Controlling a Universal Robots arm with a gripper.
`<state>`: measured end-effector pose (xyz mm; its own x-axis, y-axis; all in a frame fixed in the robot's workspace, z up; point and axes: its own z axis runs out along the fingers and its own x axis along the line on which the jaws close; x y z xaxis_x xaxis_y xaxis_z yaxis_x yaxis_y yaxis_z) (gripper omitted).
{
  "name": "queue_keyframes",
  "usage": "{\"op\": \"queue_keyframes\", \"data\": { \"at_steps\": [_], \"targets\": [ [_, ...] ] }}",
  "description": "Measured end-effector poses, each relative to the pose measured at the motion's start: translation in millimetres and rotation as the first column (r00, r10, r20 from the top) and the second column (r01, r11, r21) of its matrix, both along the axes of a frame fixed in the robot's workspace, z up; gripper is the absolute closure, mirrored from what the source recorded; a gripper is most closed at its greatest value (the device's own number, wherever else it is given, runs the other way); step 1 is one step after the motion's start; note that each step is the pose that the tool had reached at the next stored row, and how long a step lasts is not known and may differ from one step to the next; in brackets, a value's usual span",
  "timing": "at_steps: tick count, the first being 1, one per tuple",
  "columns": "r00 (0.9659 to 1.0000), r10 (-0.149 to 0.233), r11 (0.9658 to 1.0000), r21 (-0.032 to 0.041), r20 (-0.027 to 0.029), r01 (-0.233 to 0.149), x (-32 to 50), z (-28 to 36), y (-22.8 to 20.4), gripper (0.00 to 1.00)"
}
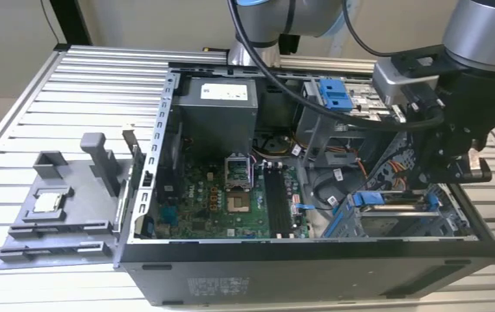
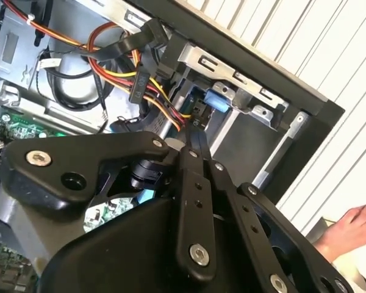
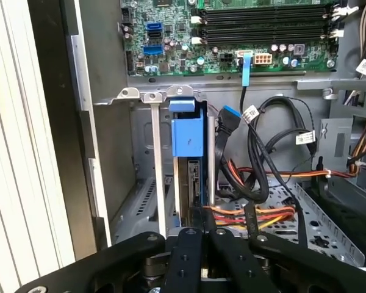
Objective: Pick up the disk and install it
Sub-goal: 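Insert the first disk wire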
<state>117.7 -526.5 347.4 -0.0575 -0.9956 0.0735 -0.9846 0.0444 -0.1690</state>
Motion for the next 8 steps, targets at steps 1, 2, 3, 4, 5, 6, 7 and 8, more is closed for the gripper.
{"op": "queue_keyframes", "data": {
  "at_steps": [1,2,3,4,5,6,7,8],
  "targets": [
    [1.0,0.001,1.0,0.0006,0.0,-0.001,0.1,0.3,0.0,1.0],
    [1.0,0.009,1.0,0.0008,0.0,-0.009,0.3,0.4,0.0,1.0],
    [0.9998,0.021,0.9998,0.0008,0.0,-0.021,0.4,0.5,0.0,1.0],
    [0.9994,0.034,0.9994,0.0013,0.0,-0.034,0.5,0.5,0.0,1.0],
    [0.9989,0.047,0.9989,0.0014,0.0,-0.047,0.6,0.5,0.0,1.0],
    [0.9981,0.062,0.9981,0.0015,0.0,-0.062,0.6,0.6,0.0,1.0],
    [0.9971,0.076,0.9971,0.0015,0.0,-0.076,0.6,0.9,0.0,1.0],
    [0.9958,0.091,0.9958,0.0015,0.0001,-0.091,0.6,1.3,0.0,1.0]
  ]
}}
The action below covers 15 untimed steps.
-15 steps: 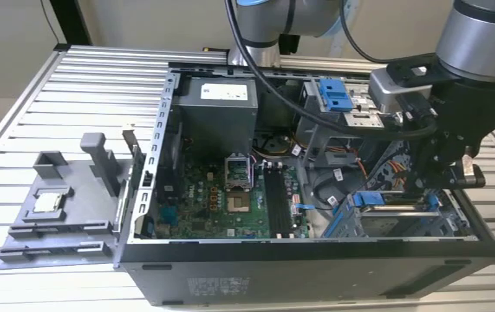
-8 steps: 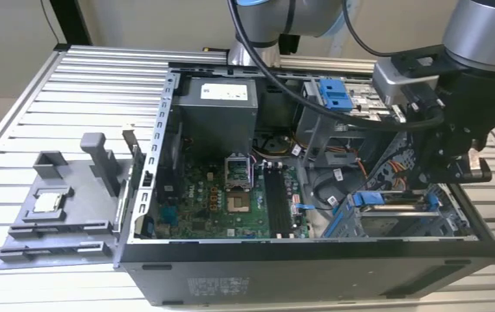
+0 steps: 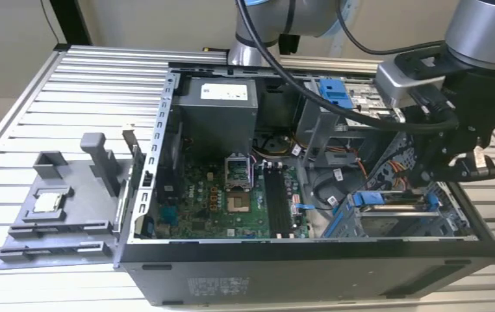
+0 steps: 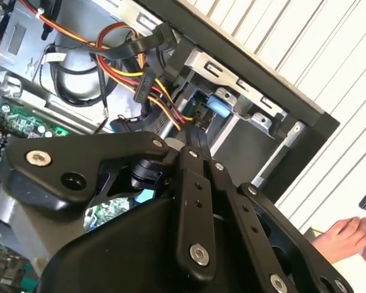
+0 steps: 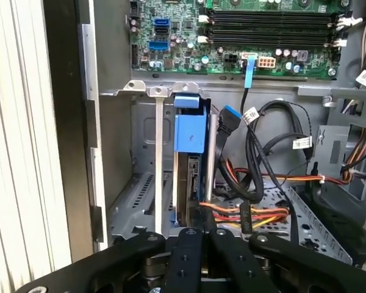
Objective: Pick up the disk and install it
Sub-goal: 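Insert the first disk wire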
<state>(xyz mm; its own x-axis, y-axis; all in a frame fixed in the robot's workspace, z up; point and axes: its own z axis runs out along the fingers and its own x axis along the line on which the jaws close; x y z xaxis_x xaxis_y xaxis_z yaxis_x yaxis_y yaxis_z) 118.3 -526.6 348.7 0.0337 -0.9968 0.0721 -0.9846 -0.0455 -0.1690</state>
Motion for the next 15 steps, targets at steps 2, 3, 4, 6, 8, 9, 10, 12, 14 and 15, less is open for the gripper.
{"op": "queue_keyframes", "data": {
  "at_steps": [2,3,4,6,8,9,10,12,14,15],
  "targets": [
    [0.9995,0.032,0.9995,0.0002,0.0004,-0.032,0.0,0.7,0.0,1.0],
    [0.9989,0.047,0.9989,0.0002,0.0005,-0.047,0.0,1.1,0.0,1.0],
    [0.9983,0.058,0.9983,0.0003,0.0005,-0.058,0.0,1.4,0.0,1.0],
    [0.9983,0.058,0.9983,0.0003,0.0006,-0.058,0.0,1.4,0.0,1.0],
    [0.9983,0.059,0.9983,0.0002,0.0006,-0.059,0.0,1.4,0.0,1.0],
    [0.9983,0.059,0.9983,0.0002,0.0005,-0.059,0.0,1.4,0.0,1.0],
    [0.9983,0.059,0.9983,0.0002,0.0006,-0.059,-0.1,1.5,0.0,1.0],
    [0.9982,0.06,0.9982,0.0002,0.0008,-0.06,0.0,1.5,0.0,1.0],
    [0.9973,0.074,0.9973,0.0014,0.0008,-0.074,0.5,2.1,0.0,1.0],
    [0.9965,0.083,0.9965,0.0021,0.0009,-0.083,0.7,2.5,0.0,1.0]
  ]
}}
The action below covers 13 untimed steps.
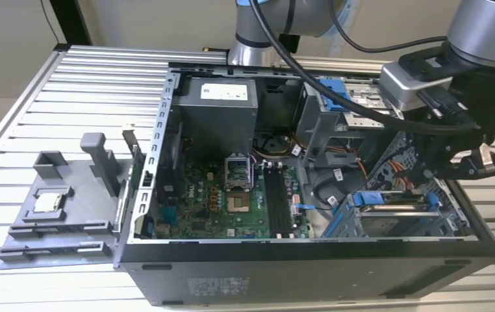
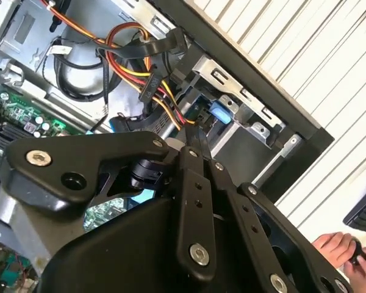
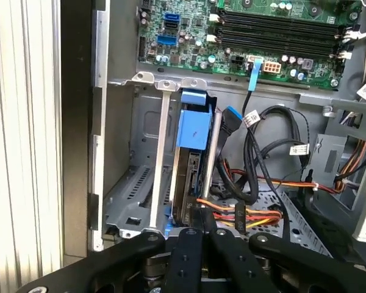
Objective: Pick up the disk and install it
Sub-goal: 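Insert the first disk wire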
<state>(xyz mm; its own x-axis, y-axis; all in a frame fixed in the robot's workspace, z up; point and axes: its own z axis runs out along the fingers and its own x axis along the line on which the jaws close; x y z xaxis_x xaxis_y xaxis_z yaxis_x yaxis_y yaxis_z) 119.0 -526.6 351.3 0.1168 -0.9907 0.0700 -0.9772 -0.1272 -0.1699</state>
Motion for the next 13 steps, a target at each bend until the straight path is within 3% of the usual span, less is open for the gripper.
{"op": "queue_keyframes", "data": {
  "at_steps": [3,6,10,13],
  "targets": [
    [0.9993,0.038,0.9993,0.0008,0.0019,-0.038,0.3,1.4,-0.1,1.0],
    [0.9964,0.084,0.9964,0.0001,0.0101,-0.084,0.3,1.9,0.0,1.0],
    [0.9889,0.146,0.9892,-0.0017,0.0258,-0.146,0.3,1.9,-0.1,1.0],
    [0.9809,0.19,0.9818,-0.0043,0.0414,-0.19,0.3,1.8,-0.1,1.0]
  ]
}}
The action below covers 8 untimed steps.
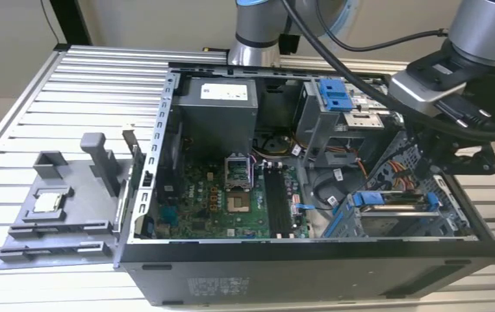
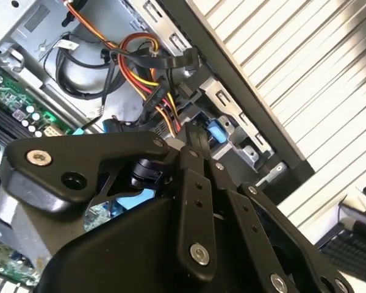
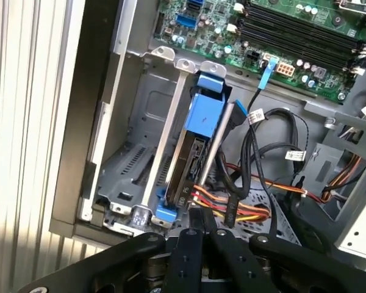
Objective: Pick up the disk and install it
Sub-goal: 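Insert the first disk wire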
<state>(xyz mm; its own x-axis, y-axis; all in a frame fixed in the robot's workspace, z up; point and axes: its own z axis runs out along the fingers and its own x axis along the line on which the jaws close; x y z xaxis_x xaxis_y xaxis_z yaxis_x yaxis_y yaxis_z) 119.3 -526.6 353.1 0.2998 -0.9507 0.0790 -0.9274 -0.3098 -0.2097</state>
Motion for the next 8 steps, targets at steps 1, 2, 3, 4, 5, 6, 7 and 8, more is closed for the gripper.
{"op": "queue_keyframes", "data": {
  "at_steps": [1,2,3,4,5,6,7,8],
  "targets": [
    [0.9999,0.014,0.9999,-0.0001,0.0062,-0.014,0.0,0.0,0.0,1.0],
    [0.9995,0.028,0.9996,-0.0002,0.0124,-0.028,0.0,0.0,0.0,1.0],
    [0.9991,0.04,0.9992,-0.0003,0.0149,-0.04,0.1,0.0,0.0,1.0],
    [0.999,0.042,0.9991,-0.0003,0.0149,-0.042,0.1,0.0,0.0,1.0],
    [0.999,0.042,0.9991,-0.0002,0.015,-0.042,0.1,-0.1,0.0,1.0],
    [0.999,0.042,0.9991,-0.0002,0.015,-0.042,0.1,0.0,0.0,1.0],
    [0.999,0.042,0.9991,-0.0003,0.015,-0.042,0.0,0.0,0.0,1.0],
    [0.999,0.042,0.9991,-0.0004,0.0151,-0.042,0.0,0.0,0.0,1.0]
  ]
}}
